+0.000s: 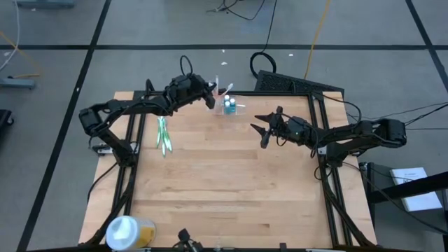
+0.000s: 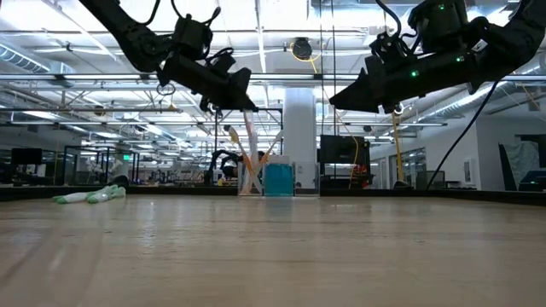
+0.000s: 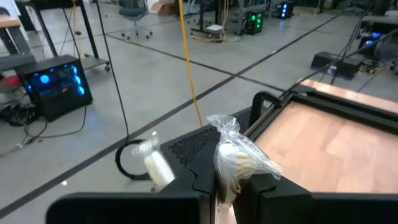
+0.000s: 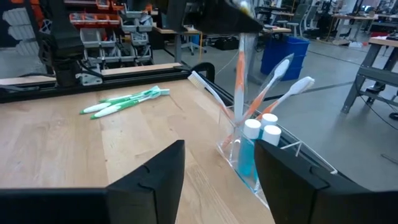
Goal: Pick & Place toothbrushing station
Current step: Put the orange toothbrush into the transparent organizer
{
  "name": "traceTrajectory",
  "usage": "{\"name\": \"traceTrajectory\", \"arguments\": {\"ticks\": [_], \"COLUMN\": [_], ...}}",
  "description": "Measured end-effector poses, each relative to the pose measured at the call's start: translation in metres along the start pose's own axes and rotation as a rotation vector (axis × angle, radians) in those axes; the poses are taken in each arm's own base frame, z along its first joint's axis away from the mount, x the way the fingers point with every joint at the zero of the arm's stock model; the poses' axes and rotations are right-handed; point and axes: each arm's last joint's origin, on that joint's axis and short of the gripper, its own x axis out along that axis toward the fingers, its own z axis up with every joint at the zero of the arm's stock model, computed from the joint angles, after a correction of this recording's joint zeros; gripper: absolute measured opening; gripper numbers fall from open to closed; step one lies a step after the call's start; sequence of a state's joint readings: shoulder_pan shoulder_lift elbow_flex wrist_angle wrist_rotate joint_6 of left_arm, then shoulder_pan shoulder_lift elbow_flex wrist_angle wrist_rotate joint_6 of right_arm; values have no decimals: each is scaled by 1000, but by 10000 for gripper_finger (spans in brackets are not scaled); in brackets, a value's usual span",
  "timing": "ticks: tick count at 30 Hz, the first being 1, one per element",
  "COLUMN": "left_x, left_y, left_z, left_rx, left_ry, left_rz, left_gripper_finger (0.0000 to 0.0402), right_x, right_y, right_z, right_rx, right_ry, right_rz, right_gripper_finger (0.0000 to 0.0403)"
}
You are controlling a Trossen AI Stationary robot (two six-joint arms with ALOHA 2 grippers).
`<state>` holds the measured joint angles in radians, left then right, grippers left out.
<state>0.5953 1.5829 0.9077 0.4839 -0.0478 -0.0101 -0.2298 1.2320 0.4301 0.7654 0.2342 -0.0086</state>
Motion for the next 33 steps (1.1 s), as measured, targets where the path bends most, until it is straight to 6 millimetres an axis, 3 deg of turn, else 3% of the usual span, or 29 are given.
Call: {"name": "traceTrajectory", "arguments": {"ticks": [6,12,22,33], "left_x": [-3,-3,18,20], "left_y": [0,0,-1,-2], "left_z": [-11,-13,-44,-48], "left_rx": [-14,-46,-95,-126], "left_ry": [1,4,56,69], "left_rz": [2,5,7,7], "left_gripper_finger": [15,46,15,105], "right_x": [0,0,0,0], "right_y": [0,0,0,0], "right_z": [0,0,0,0], "right_rx": [4,23,23,23], "right_ry": [0,0,0,0], "right_rz": [0,0,0,0], "right_gripper_finger": [187,187,187,187]}}
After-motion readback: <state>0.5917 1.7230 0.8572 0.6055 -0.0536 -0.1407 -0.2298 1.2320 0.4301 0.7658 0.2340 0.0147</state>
